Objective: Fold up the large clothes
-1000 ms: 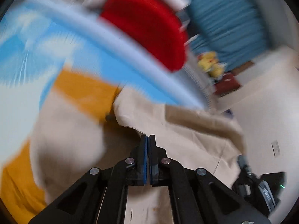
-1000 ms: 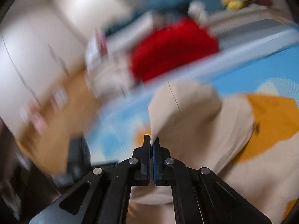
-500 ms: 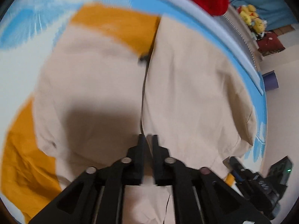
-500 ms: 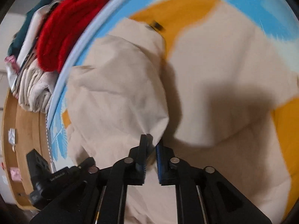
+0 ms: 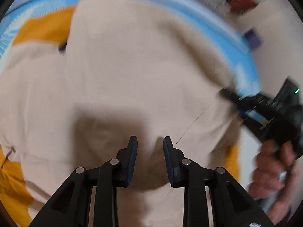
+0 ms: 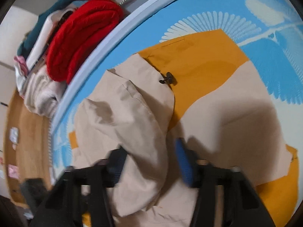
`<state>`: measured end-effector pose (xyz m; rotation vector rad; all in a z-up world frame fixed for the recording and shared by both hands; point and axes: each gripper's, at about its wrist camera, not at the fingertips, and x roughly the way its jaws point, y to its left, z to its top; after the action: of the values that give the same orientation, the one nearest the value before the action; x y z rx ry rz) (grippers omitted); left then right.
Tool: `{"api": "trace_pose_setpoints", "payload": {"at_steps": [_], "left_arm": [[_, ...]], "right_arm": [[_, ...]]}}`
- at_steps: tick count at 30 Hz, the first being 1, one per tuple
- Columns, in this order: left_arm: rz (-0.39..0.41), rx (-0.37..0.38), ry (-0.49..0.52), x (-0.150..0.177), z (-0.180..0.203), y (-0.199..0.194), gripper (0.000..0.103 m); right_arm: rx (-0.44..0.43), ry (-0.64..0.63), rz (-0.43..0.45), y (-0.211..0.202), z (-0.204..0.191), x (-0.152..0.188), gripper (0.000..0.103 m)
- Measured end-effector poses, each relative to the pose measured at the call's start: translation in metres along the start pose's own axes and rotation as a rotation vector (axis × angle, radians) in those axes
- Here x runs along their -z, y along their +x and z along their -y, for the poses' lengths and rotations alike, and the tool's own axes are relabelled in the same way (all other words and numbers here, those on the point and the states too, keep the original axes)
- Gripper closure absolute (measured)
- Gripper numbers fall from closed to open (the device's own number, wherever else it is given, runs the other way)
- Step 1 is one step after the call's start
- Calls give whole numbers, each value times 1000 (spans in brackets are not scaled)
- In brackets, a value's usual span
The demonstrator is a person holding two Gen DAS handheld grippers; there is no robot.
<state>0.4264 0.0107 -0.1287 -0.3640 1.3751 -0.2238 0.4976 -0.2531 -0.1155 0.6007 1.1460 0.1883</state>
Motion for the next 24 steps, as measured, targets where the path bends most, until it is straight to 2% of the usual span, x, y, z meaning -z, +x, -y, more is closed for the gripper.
{"api": "trace_pose_setpoints", "payload": {"at_steps": [1,2,5,7,10,11,12,14,16,18,19,20,22,24], "left_arm": [[-22,-48,4,-3,-1,8,79],[-40,-82,7,-3,-4,14,82],[-56,-85,-3,1,-6,12,83],[-56,-90,5,1,-3,7,83],[-48,-100,16,2,-1,3,82],[-47,-104,17,0,0,5,82],[-44,-109,14,-1,0,4,82],[-34,-115,3,-3,-3,1,82],[2,-135,-14,4,-7,-10,82],[52,-140,-44,2,-10,-24,82],[73,-141,-56,0,-10,-29,81],[100,-146,-70,0,-12,-36,80],[133,-155,-89,1,-16,-46,79],[147,-151,-104,4,-23,-54,79]], "right_arm": [[-16,37,-12,4,7,1,93],[-24,80,-37,11,15,5,94],[17,222,-175,42,44,18,94],[26,240,-181,45,48,21,94],[108,128,-129,28,26,16,79],[146,86,-88,17,16,14,71],[177,48,-45,6,8,13,68],[244,-39,64,-18,-10,12,67],[265,-118,163,-37,-29,15,66],[193,-212,231,-48,-50,20,65],[142,-270,233,-46,-61,24,64],[92,-315,206,-40,-71,28,63],[15,-365,94,-9,-84,37,62],[25,-370,-23,22,-81,47,62]]}}
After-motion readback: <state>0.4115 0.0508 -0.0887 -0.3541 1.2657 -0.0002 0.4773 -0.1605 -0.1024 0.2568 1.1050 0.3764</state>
